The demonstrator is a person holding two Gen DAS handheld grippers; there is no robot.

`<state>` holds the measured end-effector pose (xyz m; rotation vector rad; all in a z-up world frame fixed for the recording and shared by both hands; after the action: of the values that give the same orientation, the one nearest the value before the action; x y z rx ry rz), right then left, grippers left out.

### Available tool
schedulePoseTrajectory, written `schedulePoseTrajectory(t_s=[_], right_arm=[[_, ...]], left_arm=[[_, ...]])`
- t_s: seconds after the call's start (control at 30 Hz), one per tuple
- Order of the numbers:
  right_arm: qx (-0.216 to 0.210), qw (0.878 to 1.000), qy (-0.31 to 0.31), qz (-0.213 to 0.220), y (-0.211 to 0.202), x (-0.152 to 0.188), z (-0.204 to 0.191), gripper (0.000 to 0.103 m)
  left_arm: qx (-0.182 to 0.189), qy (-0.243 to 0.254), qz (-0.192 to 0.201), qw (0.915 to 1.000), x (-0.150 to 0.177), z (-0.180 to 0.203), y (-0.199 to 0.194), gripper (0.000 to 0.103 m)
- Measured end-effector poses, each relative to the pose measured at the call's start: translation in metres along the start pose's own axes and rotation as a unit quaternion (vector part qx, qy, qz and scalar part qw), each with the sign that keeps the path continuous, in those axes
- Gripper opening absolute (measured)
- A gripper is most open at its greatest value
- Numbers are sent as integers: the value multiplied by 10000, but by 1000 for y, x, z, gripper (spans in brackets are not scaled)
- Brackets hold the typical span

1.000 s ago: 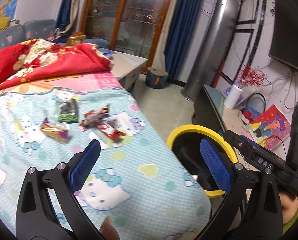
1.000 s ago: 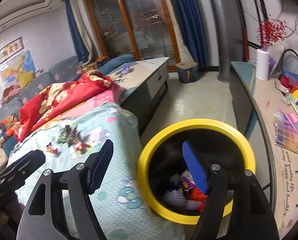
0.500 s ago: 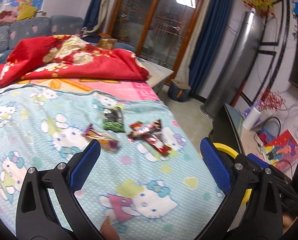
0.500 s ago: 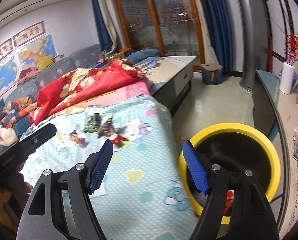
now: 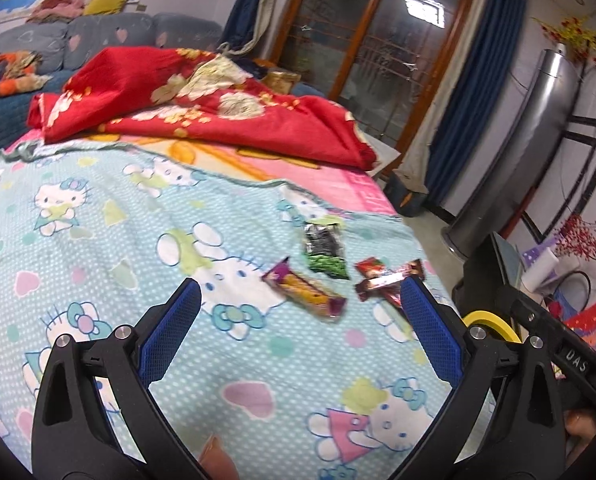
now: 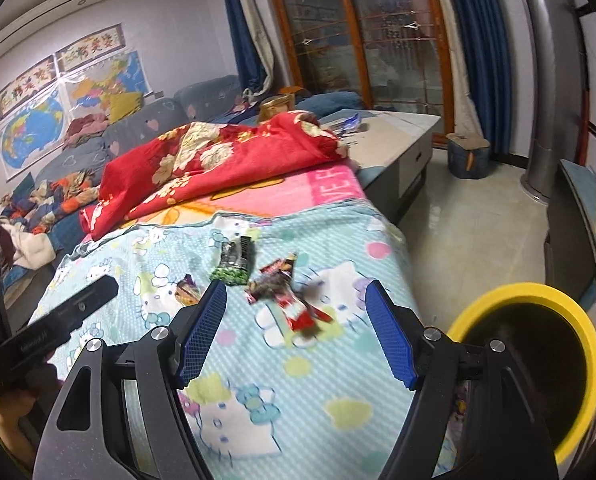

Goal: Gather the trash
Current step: 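Move both open grippers back to the remaining wrappers on the bed, then grasp the purple snack packet with the left gripper while the right grasps a red wrapper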

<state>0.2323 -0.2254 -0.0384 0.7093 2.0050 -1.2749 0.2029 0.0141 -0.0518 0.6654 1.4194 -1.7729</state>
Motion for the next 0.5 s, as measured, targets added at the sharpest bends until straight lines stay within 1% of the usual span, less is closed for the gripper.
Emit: schedulePoseTrajectory(t_s=[0.03, 0.2, 0.27, 0.37, 0.43, 0.5], right_arm=[[11, 10000, -11, -43, 6, -1, -2, 70], [-27, 9996, 71, -273, 36, -6, -3, 69], [-31, 9993, 116, -359, 47, -7, -2, 64], [-97, 9981, 263, -543, 64, -8, 0, 60], [-127, 9971, 371, -647, 76, -8, 3, 58], [-136, 9957, 466, -790, 90, -6, 7, 53]], left_arm=[[5, -37, -37, 10000, 0, -2, 3, 91], [183, -388, -370, 9984, 3, -11, 26, 75], [318, -532, -516, 9967, 4, -11, 37, 68], [443, -684, -734, 9940, 7, -9, 53, 60], [502, -781, -854, 9920, 11, -8, 63, 59], [519, -848, -952, 9905, 13, -8, 71, 58]])
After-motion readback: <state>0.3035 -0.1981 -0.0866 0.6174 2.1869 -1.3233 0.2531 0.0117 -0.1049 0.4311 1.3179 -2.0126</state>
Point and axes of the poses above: each gripper's, at about its wrist camera, not at the fingertips, and y roughly the way its jaws point, z to its right, x to its underside, the point moved 5 cm from there along y, roughly the way its jaws point, and after that the axes turned 5 degrees about y, right-handed, at the moved point
